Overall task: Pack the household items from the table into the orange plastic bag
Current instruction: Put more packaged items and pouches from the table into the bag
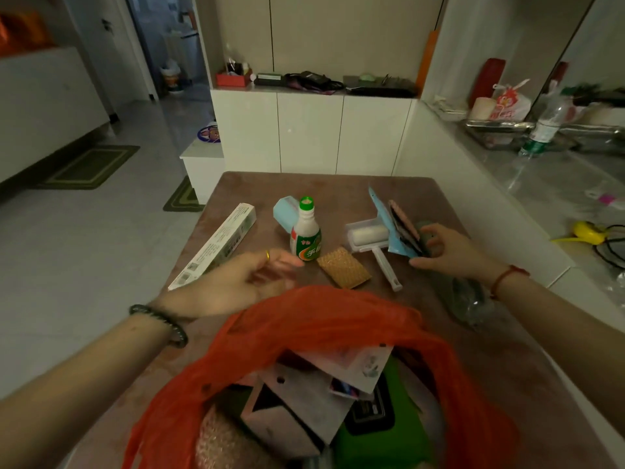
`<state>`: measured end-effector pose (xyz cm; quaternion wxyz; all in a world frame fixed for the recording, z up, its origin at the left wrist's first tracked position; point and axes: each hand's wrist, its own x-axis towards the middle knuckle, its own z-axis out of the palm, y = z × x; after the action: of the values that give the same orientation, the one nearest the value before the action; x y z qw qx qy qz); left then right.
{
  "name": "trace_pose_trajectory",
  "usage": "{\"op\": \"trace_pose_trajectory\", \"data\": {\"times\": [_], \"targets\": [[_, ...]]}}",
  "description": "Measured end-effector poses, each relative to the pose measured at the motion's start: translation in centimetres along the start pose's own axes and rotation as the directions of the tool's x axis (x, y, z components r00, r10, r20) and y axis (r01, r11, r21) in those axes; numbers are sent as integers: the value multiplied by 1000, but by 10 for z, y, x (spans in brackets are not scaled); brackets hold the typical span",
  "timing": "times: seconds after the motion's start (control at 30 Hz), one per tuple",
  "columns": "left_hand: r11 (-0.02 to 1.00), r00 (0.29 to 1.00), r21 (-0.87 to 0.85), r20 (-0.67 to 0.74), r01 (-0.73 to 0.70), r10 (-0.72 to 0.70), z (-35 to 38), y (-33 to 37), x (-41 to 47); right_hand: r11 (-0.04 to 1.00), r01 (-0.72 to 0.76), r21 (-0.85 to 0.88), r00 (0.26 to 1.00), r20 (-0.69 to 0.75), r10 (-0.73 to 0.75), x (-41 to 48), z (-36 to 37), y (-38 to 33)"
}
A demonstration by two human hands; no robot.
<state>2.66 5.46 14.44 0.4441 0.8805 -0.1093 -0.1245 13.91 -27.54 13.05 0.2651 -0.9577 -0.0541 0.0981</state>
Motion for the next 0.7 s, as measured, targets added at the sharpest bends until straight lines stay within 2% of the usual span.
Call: {"op": "trace_pose_trajectory", "data": {"times": [0.1,0.27,0.43,0.57,0.63,0.7], "targets": [[998,999,-30,17,-47,48,12,8,44,998,-42,45,999,-12,42,41,14,15],[984,998,-173,-52,35,-45,37,1,115,984,-85,156,990,-97,101,117,40,29],[922,986,-369,-65,119,-153,63,-9,170,987,-120,111,986,-106,132,181,59,33],[888,978,-424,-22,178,-207,75,-16,186,956,-129,265,989,-35,144,205,62,49],[870,976,-454,-6,193,-219,78,-15,187,955,-171,242,983,-21,182,202,59,53],[851,973,-483,10,205,-229,79,-13,186,949,-249,196,960,-82,268,193,52,56]]}}
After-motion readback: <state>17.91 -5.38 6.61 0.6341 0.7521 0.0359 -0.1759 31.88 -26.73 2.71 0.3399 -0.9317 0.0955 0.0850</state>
